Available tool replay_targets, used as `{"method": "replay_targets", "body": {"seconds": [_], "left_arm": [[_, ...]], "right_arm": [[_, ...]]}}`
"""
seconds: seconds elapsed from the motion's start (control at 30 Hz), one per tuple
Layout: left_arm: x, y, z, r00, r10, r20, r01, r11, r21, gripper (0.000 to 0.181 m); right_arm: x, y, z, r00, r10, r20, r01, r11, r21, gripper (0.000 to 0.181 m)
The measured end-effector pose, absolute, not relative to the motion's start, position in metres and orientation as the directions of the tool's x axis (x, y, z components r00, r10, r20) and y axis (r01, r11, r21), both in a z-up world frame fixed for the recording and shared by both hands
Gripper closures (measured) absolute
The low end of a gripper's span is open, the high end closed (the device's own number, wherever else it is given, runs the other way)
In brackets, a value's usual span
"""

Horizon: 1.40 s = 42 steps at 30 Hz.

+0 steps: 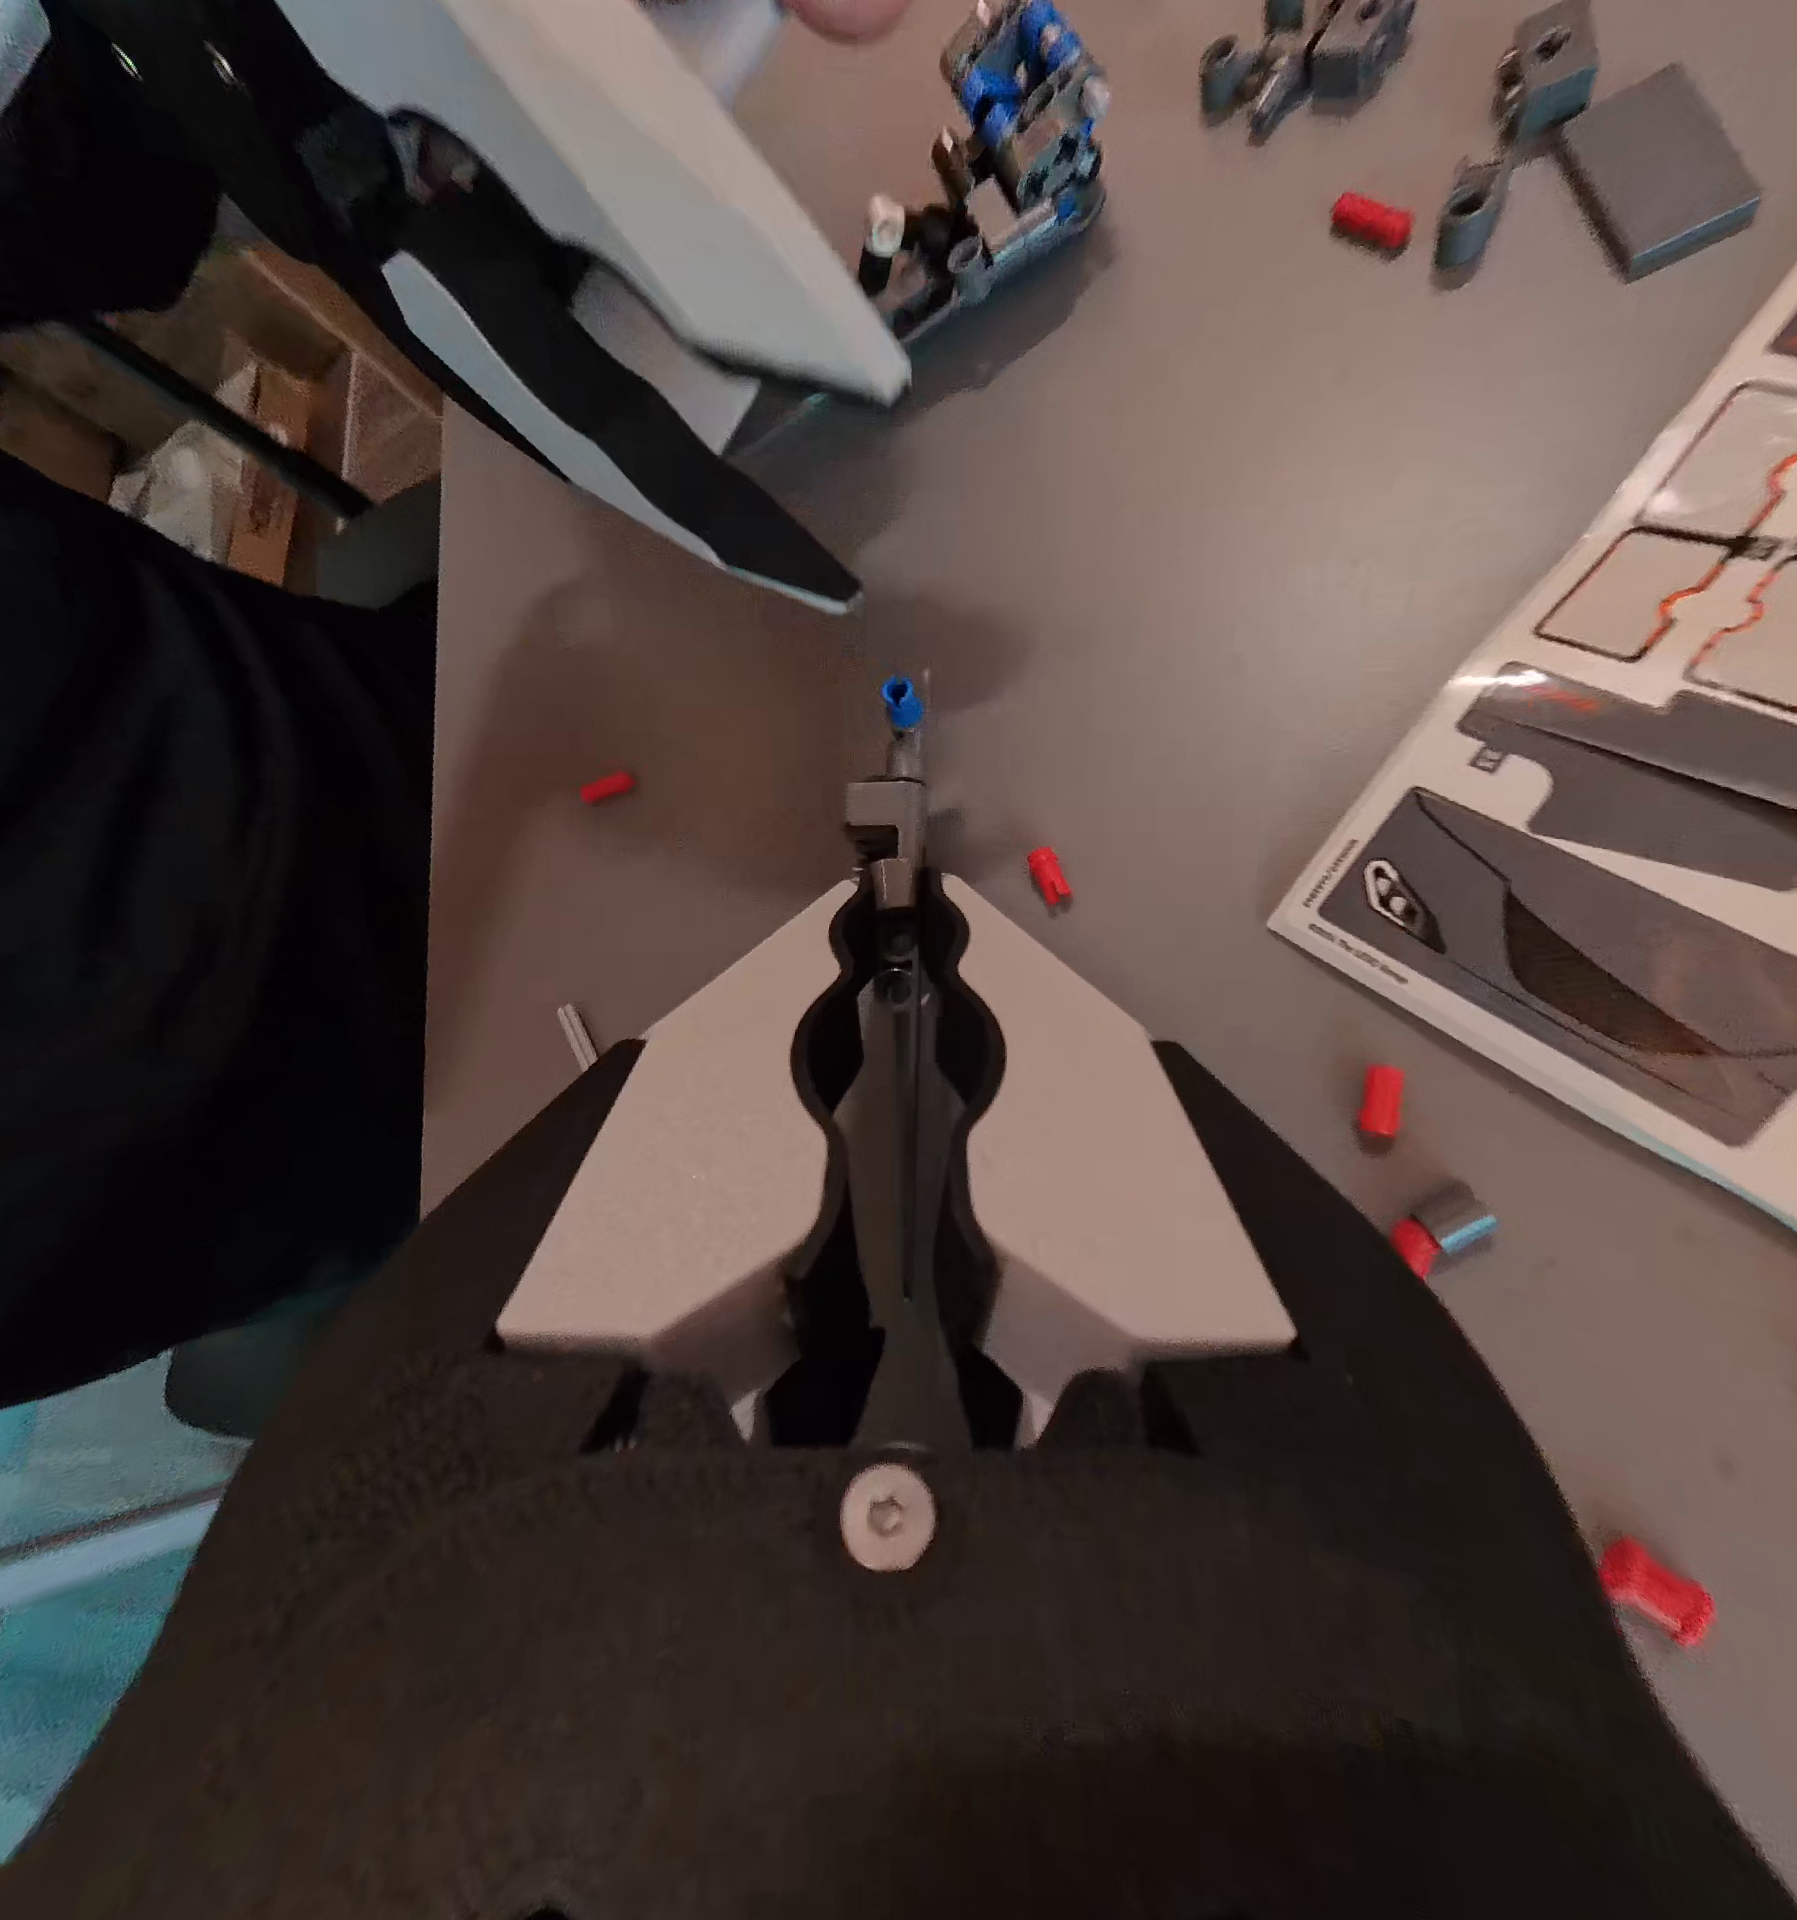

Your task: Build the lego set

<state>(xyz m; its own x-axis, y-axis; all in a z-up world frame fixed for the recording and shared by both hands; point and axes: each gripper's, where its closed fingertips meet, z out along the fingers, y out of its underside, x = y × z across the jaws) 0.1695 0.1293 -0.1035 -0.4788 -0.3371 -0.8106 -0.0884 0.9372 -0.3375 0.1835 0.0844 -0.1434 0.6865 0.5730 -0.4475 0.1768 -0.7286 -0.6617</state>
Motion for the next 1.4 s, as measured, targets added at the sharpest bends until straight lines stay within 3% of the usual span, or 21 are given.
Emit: {"method": "replay_targets", "body": {"seconds": [0.2, 0.37, 0.5, 0.77, 0.9, 1.0, 1.07, 1.13, 1.23, 1.4], "left_arm": [[0.163, 0.157, -0.071, -0.356, -0.608, -0.71, -0.194, 0.791, -0.58, 0.141], [0.16, 0.162, -0.039, -0.321, -0.827, -0.462, -0.171, 0.531, -0.83, 0.14], [0.161, 0.158, -0.018, -0.336, -0.903, -0.267, -0.111, 0.319, -0.941, 0.137], [0.164, 0.156, 0.01, -0.377, -0.925, -0.048, -0.016, 0.058, -0.998, 0.14], [0.161, 0.152, 0.014, -0.412, -0.911, -0.02, 0.008, 0.018, -1.0, 0.159], [0.16, 0.15, 0.014, -0.438, -0.899, 0.004, 0.008, -0.008, -1.0, 0.162], [0.159, 0.149, 0.015, -0.44, -0.898, -0.004, 0.022, -0.007, -1.0, 0.166], [0.157, 0.151, 0.019, -0.428, -0.903, -0.029, 0.039, 0.013, -0.999, 0.169], [0.154, 0.154, 0.022, -0.411, -0.908, -0.074, 0.045, 0.061, -0.997, 0.178], [0.157, 0.153, 0.013, -0.376, -0.908, -0.185, 0.002, 0.199, -0.98, 0.178]], "right_arm": [[0.187, 0.106, -0.094, 0.735, 0.586, -0.343, 0.049, -0.55, -0.834, 0.176], [0.178, 0.132, -0.05, 0.745, 0.597, -0.299, -0.084, -0.361, -0.929, 0.176], [0.168, 0.145, -0.017, 0.731, 0.623, -0.276, -0.178, -0.216, -0.96, 0.175], [0.153, 0.159, -0.003, 0.725, 0.644, -0.246, -0.223, -0.118, -0.968, 0.175], [0.147, 0.157, -0.003, 0.703, 0.668, -0.244, -0.227, -0.113, -0.967, 0.175], [0.146, 0.156, -0.003, 0.705, 0.668, -0.236, -0.216, -0.114, -0.97, 0.175], [0.148, 0.158, -0.008, 0.731, 0.64, -0.235, -0.195, -0.134, -0.972, 0.175], [0.152, 0.158, -0.012, 0.753, 0.615, -0.234, -0.179, -0.151, -0.972, 0.162], [0.158, 0.155, -0.012, 0.799, 0.577, -0.171, -0.113, -0.135, -0.984, 0.161], [0.173, 0.151, 0.003, 0.859, 0.512, -0.013, 0.038, -0.089, -0.995, 0.162]]}}
